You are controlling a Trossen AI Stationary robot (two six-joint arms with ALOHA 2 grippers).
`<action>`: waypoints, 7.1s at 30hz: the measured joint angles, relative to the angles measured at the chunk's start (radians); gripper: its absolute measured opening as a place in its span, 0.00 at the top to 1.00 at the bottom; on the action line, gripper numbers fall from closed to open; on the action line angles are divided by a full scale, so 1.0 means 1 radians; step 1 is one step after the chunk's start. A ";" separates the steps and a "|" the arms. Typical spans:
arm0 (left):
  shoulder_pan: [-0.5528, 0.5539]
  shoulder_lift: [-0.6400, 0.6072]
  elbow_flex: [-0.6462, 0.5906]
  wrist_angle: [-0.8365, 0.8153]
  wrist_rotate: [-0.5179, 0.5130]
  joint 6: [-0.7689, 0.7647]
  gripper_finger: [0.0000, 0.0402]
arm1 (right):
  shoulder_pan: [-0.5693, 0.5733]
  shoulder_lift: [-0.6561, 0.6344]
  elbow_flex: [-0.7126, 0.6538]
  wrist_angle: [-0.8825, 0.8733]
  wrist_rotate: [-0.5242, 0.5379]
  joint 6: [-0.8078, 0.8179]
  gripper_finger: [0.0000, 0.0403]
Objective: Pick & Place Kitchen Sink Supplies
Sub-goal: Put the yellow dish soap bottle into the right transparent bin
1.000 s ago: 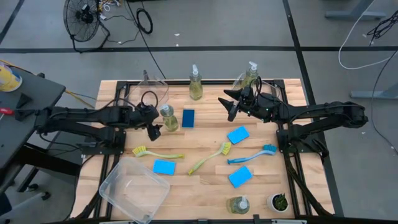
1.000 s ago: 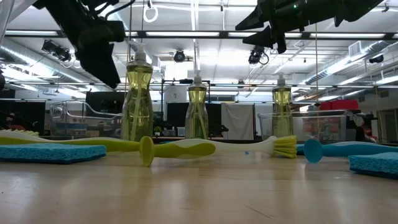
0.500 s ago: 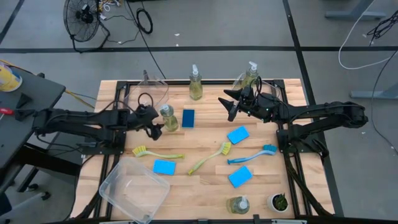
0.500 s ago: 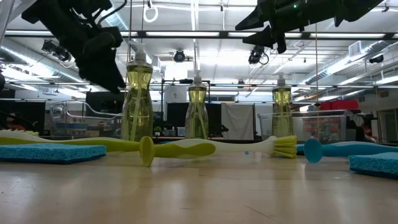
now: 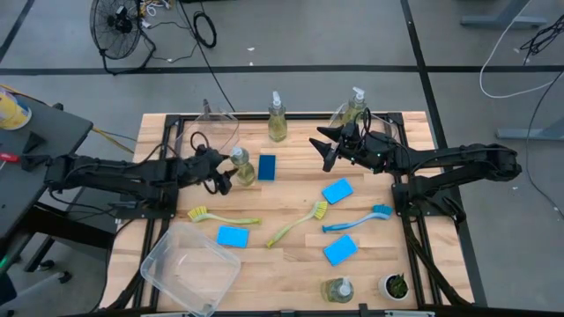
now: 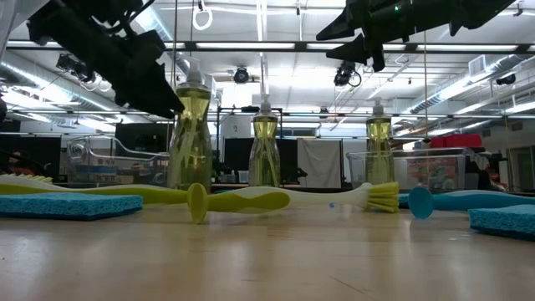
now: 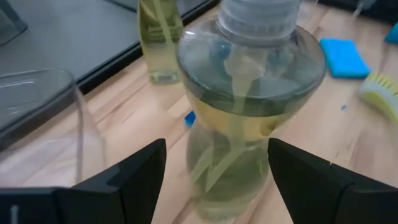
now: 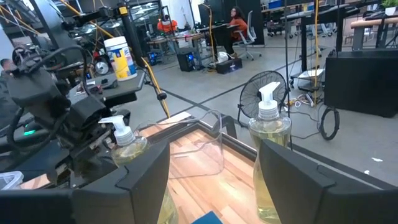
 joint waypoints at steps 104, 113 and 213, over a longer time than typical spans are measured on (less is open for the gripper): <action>0.102 0.284 0.210 0.485 0.428 0.184 0.49 | 0.000 0.000 0.325 -0.292 -0.224 0.027 0.37; 0.101 0.441 0.312 0.484 0.509 0.185 0.49 | 0.000 0.029 0.327 -0.283 -0.298 0.012 0.37; 0.102 0.613 0.487 0.419 0.619 0.130 0.25 | -0.026 0.266 0.323 -0.114 -0.517 -0.038 0.75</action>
